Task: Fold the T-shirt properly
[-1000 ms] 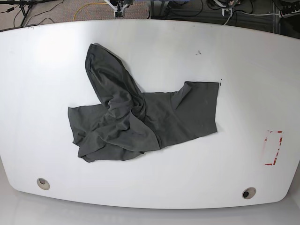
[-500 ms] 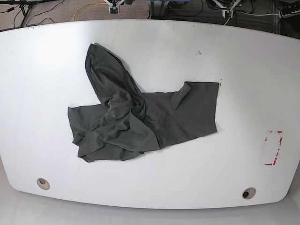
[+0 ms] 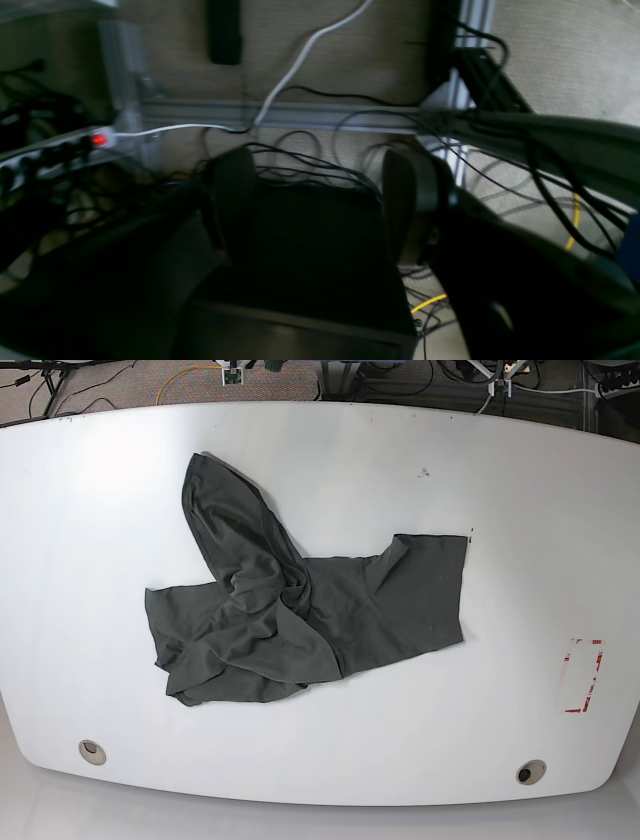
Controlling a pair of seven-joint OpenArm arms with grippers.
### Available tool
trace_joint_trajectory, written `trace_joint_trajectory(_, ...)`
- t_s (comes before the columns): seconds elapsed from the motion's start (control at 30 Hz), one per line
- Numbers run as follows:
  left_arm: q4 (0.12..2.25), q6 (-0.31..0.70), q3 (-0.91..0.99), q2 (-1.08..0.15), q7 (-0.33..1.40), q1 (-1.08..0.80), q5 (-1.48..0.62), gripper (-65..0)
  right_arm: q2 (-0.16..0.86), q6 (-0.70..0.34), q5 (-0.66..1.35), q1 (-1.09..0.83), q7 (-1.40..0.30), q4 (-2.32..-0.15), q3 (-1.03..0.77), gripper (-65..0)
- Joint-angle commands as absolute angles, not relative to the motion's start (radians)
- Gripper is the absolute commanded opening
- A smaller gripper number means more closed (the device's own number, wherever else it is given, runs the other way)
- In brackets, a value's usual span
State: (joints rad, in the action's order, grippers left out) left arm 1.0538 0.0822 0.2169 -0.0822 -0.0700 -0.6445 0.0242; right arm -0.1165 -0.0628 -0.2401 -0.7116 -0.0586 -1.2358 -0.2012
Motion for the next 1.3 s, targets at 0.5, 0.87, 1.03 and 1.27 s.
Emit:
trace_joint_trajectory(0.5,1.398,0.082,0.279,-0.107,-0.080,-0.779,-0.028,-27.6,-0.139,-0.055,-0.244,-0.893,-0.039,-1.584,-0.210,-53.5)
trace_joint_trajectory(0.87,1.411,0.078,0.275,-0.103,-0.070,-0.779,-0.035,-27.0,-0.135,-0.053,-0.242,-0.959,-0.056,-1.702,-0.201,-53.6)
trace_joint_trajectory(1.03,1.415,0.078,0.271,-0.103,-0.076,-0.777,-0.030,-26.8,-0.122,-0.055,-0.233,-0.956,-0.094,-1.719,-0.196,-53.5)
trace_joint_trajectory(1.27,1.432,0.078,0.264,-0.103,-0.083,-0.782,-0.026,-26.6,-0.108,-0.060,-0.206,-0.948,-0.153,-1.749,-0.200,-53.4)
